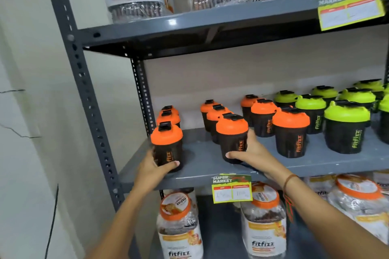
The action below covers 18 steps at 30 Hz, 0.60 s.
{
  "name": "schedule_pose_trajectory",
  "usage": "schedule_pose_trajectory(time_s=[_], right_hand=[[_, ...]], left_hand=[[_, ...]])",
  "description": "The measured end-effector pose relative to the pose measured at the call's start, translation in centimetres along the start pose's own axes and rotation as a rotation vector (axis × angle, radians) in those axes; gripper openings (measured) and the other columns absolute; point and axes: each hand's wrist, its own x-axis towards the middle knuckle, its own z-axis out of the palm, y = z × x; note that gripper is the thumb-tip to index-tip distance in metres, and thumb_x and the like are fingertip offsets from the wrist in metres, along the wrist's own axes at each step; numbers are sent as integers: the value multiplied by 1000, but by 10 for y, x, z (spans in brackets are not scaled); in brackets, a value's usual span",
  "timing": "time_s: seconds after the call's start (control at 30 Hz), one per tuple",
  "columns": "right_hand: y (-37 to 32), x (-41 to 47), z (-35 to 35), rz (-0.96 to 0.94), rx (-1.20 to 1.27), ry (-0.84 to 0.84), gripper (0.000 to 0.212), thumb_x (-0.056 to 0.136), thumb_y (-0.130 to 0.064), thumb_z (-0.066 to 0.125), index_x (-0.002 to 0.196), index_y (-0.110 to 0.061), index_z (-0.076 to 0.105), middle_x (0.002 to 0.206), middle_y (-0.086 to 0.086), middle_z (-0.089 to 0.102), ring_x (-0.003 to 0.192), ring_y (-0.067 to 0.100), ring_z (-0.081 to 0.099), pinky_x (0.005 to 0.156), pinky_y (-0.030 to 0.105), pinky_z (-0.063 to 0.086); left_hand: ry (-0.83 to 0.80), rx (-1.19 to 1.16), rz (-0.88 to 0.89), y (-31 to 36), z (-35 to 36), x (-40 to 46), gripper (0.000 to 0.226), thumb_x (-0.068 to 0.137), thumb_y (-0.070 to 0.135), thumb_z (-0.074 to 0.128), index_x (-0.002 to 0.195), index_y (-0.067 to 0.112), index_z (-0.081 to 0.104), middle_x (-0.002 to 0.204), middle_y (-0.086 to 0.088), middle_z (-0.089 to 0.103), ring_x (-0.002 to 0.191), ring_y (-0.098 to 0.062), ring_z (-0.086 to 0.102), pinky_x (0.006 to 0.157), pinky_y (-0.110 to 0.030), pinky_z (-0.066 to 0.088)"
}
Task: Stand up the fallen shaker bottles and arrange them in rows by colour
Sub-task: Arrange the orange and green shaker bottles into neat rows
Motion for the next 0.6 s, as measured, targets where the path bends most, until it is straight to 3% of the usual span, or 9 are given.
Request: schedule_pose_trajectory(time_s=[0.07,0.17,0.27,0.43,0.6], right_hand=[[1,2,0,0,-1,12,83,73,-23,84,138,-26,33,134,2,56,122,22,54,105,43,45],[3,3,0,-18,11,43,72,73,-19,85,128,-30,39,129,1,60,119,21,58,101,38,46],[4,2,2,-19,19,74,75,68,-26,90,126,-28,43,129,1,63,117,20,60,101,39,47],[3,0,4,-15,19,115,81,59,-43,91,125,-24,49,127,0,65,116,20,62,101,47,50],[5,-5,3,-38,-42,115,81,55,-50,90,121,-26,48,121,-4,65,112,19,63,98,43,52]], left_hand=[[-14,-1,10,1,0,-1,75,43,55,82,110,38,51,104,13,66,96,-7,64,88,-36,51],[-9,4,1,4,1,-3,82,43,57,82,115,32,52,111,5,67,100,-14,64,91,-40,51],[12,38,-5,6,1,-4,88,42,60,80,120,27,53,117,1,67,103,-18,65,94,-44,51],[23,66,-3,10,1,-7,78,53,49,86,120,25,53,121,-2,67,104,-19,64,93,-43,51],[33,84,-8,12,2,-9,78,58,46,86,125,22,52,125,-3,65,110,-22,62,92,-40,50]])
